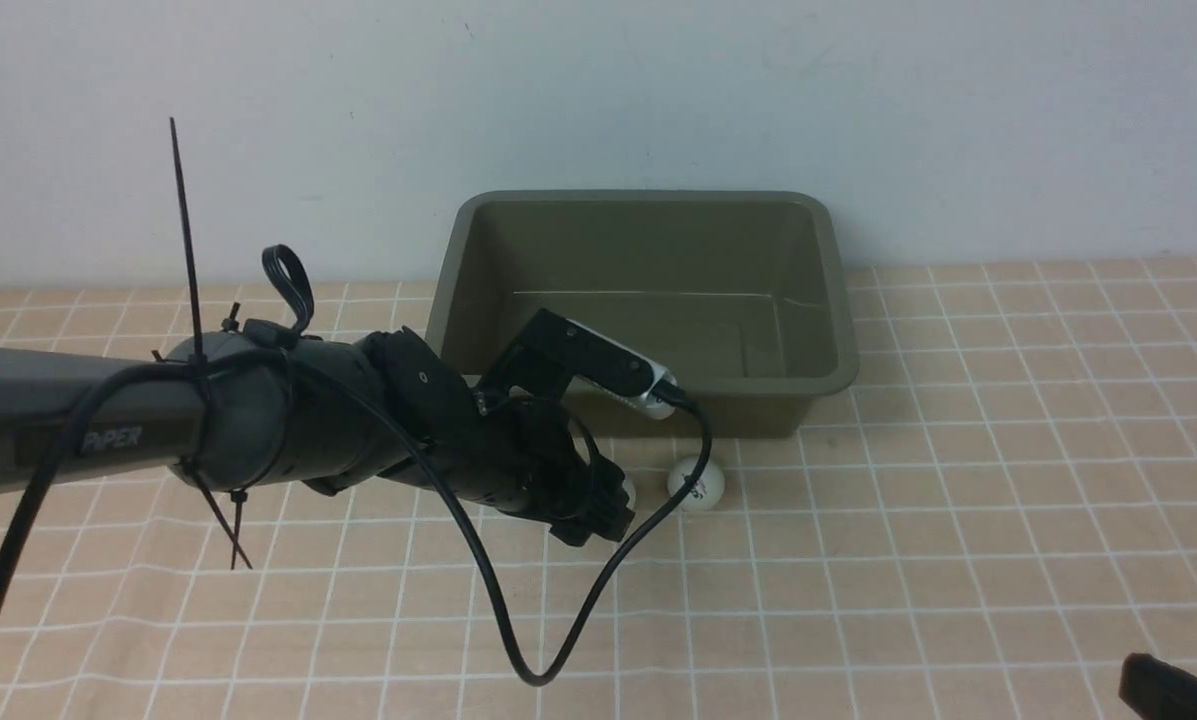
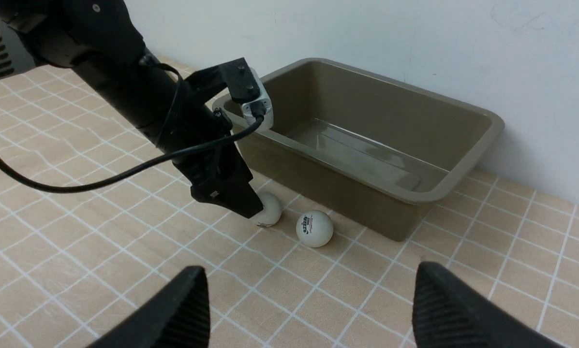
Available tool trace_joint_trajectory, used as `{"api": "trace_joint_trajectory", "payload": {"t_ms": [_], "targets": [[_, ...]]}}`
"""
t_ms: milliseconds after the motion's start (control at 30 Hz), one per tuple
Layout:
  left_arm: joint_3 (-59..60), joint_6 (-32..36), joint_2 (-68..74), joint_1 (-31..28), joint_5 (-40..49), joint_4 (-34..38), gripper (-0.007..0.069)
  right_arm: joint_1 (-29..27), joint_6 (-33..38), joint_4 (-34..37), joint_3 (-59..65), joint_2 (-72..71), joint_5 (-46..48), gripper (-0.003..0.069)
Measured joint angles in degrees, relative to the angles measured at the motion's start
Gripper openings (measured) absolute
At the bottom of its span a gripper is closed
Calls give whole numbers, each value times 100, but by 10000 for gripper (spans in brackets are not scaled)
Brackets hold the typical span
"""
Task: Put the table tennis balls into the box on the light coffee tablecloth.
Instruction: 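Reach for and grasp a ping pong ball on the table beside the basket, then drop the ball into the bin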
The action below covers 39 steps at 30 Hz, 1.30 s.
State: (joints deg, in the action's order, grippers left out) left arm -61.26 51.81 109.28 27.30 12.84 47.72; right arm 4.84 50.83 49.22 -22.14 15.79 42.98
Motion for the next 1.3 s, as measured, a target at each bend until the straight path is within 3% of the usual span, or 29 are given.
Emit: {"api": "trace_joint_trajectory", "payload": {"t_ms": [367,433,500,633,1033,1167,1300], "targets": [[-117,228,425,152,-348,156,434,0,0,0,0,0,13,512],[-117,228,473,152,-410,174,400,0,0,0,0,0,13,512],[-117,228,465,152,-434,259,315,0,0,0,0,0,18,512],[-117,242,304,152,-425,363,311,0,0,0,0,0,18,512],[-117,507,-684,152,1239,491,311,0,0,0,0,0,18,512],[-117,861,-952,152,989,769,311,0,0,0,0,0,18,512],[-117,1400,-1013,152,195,1120,311,0,0,0,0,0,30,512]]}}
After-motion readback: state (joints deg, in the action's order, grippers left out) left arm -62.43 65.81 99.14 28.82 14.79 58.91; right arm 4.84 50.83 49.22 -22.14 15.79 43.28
